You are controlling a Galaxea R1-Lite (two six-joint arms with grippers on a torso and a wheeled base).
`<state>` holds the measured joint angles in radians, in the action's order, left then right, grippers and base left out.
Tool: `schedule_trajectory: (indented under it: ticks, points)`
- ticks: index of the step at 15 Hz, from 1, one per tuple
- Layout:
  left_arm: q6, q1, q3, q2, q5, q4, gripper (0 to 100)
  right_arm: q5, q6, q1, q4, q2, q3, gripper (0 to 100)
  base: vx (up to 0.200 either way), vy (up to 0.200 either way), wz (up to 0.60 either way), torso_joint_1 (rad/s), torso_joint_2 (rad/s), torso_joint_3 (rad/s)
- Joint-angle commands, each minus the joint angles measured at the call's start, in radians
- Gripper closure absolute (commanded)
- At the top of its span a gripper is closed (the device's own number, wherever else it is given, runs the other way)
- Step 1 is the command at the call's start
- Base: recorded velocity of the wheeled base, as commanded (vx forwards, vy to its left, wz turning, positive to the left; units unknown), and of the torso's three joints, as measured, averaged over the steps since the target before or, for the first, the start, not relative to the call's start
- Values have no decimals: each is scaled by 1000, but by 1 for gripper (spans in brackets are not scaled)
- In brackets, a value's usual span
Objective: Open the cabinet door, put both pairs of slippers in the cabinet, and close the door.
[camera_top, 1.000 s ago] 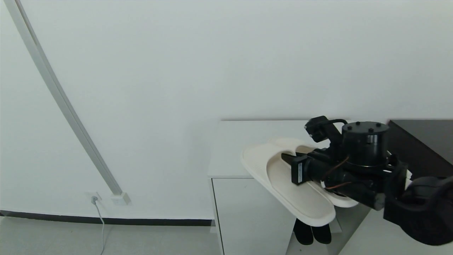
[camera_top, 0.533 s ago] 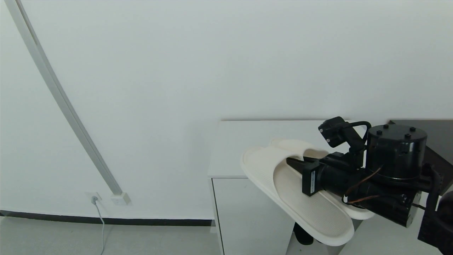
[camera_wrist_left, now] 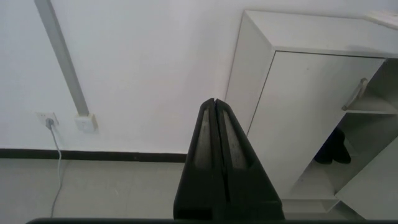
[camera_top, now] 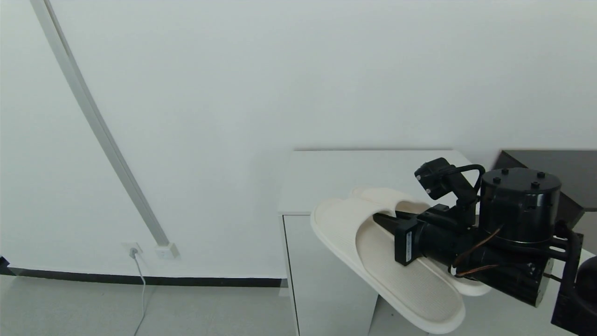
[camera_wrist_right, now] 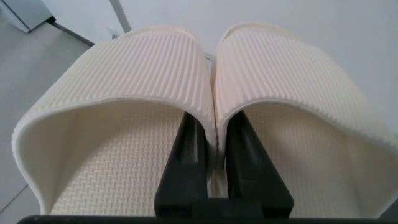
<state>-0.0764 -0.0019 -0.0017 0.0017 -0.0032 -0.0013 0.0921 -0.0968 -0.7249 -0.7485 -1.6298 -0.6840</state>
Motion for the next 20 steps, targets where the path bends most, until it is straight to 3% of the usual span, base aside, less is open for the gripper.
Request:
schedule_trajectory:
  ticks: [1, 4, 17, 20]
  points:
    - [0, 0, 0, 1, 0, 0, 100, 0, 0, -1, 0, -7, 0, 100, -200, 0, 0, 2, 2, 2]
    - [0, -1, 0, 1, 0, 0, 100, 0, 0, -1, 0, -7, 0, 100, -200, 0, 0, -2, 4, 4]
    - [1, -1, 0, 1, 11, 0, 100, 1, 0, -4, 0, -19, 0, 100, 0, 0, 0, 0, 0, 0]
    - [1, 0, 0, 1, 11, 0, 100, 1, 0, -5, 0, -21, 0, 100, 0, -200, 0, 5, 1, 2]
